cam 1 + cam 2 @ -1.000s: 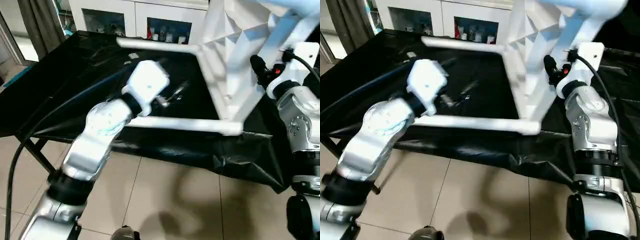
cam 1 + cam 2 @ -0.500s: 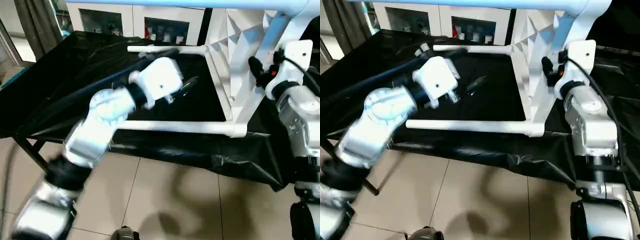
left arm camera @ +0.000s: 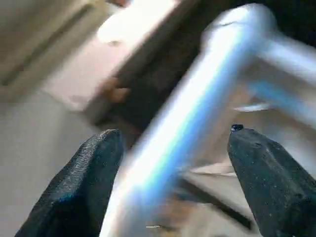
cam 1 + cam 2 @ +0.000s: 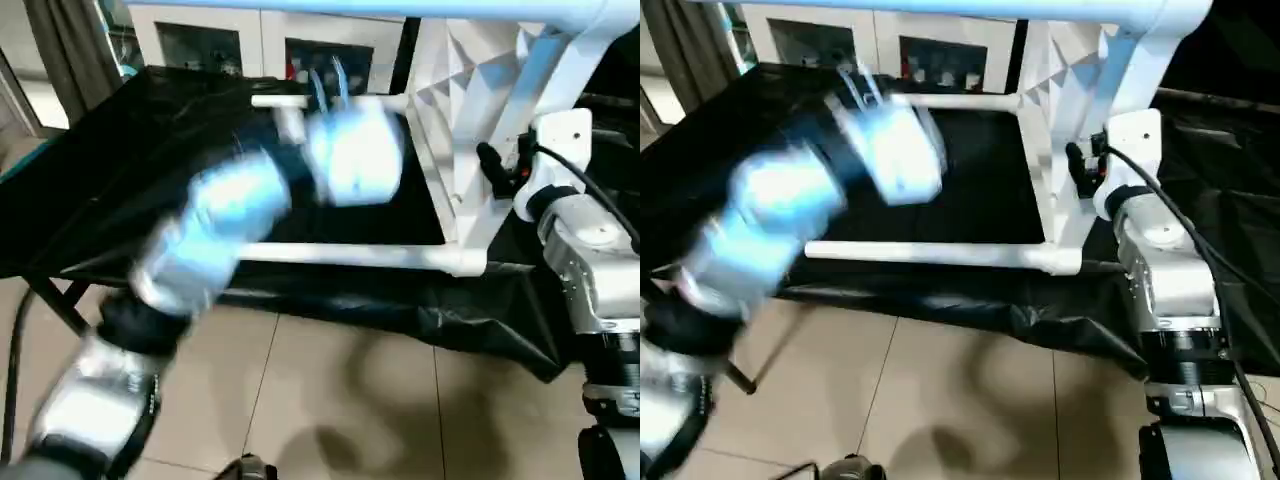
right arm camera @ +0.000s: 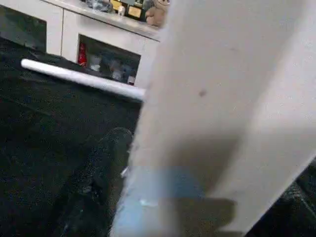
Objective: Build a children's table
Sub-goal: Flip table
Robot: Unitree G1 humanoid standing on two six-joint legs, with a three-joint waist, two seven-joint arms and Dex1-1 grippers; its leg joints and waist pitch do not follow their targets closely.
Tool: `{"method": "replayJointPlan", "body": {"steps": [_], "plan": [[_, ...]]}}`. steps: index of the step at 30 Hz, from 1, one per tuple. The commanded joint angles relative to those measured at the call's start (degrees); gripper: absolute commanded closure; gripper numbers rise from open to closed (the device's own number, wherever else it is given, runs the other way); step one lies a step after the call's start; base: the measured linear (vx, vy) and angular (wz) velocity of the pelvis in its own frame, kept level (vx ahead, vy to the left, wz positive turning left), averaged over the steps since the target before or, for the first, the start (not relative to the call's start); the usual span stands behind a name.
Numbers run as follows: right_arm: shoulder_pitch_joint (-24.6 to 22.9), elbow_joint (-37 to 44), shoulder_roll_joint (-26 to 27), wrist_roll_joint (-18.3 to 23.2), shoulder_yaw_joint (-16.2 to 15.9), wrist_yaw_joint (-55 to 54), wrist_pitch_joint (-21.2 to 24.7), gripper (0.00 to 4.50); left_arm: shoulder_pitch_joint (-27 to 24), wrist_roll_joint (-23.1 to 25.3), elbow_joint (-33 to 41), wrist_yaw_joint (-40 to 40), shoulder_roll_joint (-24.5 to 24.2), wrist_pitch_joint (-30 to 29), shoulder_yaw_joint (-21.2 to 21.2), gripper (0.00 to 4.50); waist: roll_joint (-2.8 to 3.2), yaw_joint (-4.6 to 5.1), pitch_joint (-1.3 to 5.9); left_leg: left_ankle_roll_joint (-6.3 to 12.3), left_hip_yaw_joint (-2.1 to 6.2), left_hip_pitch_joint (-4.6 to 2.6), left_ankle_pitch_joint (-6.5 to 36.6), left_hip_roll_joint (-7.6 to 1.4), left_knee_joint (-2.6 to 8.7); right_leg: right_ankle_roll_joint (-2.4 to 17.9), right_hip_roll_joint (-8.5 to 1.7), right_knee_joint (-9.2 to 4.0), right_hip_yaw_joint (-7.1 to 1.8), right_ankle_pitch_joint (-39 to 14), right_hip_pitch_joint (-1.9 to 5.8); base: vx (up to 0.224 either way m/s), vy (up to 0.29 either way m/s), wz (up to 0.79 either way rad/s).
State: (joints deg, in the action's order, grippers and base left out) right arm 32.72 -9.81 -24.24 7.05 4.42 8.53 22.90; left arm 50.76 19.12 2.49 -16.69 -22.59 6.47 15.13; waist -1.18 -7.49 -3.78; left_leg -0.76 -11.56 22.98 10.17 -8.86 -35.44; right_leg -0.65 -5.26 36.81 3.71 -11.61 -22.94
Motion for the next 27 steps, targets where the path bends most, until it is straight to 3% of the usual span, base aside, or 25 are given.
{"method": "replayJointPlan", "body": {"steps": [1, 5, 14, 20, 22, 27], "plan": [[-1.3, -0.3, 0.4, -0.6, -0.1, -0.3, 0.0, 1.59, 0.7, 3.5, -2.8, 3.6, -1.4, 0.0, -1.1, 0.65, -0.43, 0.28, 4.24, -2.41, 2.30, -1.74, 9.8, -4.05, 4.44, 10.2, -3.84, -4.14, -2.92, -5.6, 2.33, 0.000, 0.000, 0.00], [-2.1, 0.1, 1.2, -0.7, -0.6, -0.6, 0.1, 1.59, 3.6, 11.2, -5.8, 10.5, -4.7, -0.2, -2.0, 0.65, -0.28, 0.75, 4.26, -2.77, 2.55, -1.82, 10.8, -4.14, 4.63, 9.7, -3.80, -4.15, -2.81, -6.3, 2.20, 0.000, 0.000, 0.00], [-2.0, 0.5, 2.3, -1.3, -0.8, -0.2, 0.2, 1.59, 6.6, 12.2, -15.9, 8.0, -6.9, 3.9, -0.1, 0.65, -0.12, 0.30, 4.31, -3.60, 2.44, -1.95, 11.5, -4.07, 4.61, 10.6, -4.00, -4.08, -2.85, -5.6, 1.94, 0.000, 0.000, 0.00], [-2.0, 0.4, 2.2, -1.3, -0.9, 0.0, 0.1, 1.59, 6.1, 11.8, -17.8, 4.9, -7.2, 5.7, 1.7, 0.65, 0.05, -0.21, 4.26, -4.70, 2.45, -2.22, 14.0, -4.13, 4.84, 9.9, -4.05, -4.29, -2.94, -7.7, 1.61, 0.000, 0.000, 0.00], [-2.0, 0.4, 2.1, -1.5, -0.8, 0.2, 0.0, 1.59, 6.0, 11.7, -19.4, 3.7, -7.3, 6.5, 2.2, 0.65, 0.02, -0.16, 4.36, -4.79, 2.60, -1.95, 13.7, -4.07, 4.89, 9.6, -4.14, -4.18, -2.92, -7.6, 1.83, 0.000, 0.000, 0.00], [-2.0, 0.3, 2.2, -1.6, -0.7, 0.3, -0.2, 1.59, 6.6, 12.0, -21.5, 3.7, -7.9, 7.7, 1.8, 0.65, 0.13, -0.14, 4.50, -4.53, 2.53, -1.98, 13.1, -4.10, 4.74, 10.4, -4.17, -4.00, -2.92, -5.6, 1.89, 0.000, 0.000, 0.00]]}}
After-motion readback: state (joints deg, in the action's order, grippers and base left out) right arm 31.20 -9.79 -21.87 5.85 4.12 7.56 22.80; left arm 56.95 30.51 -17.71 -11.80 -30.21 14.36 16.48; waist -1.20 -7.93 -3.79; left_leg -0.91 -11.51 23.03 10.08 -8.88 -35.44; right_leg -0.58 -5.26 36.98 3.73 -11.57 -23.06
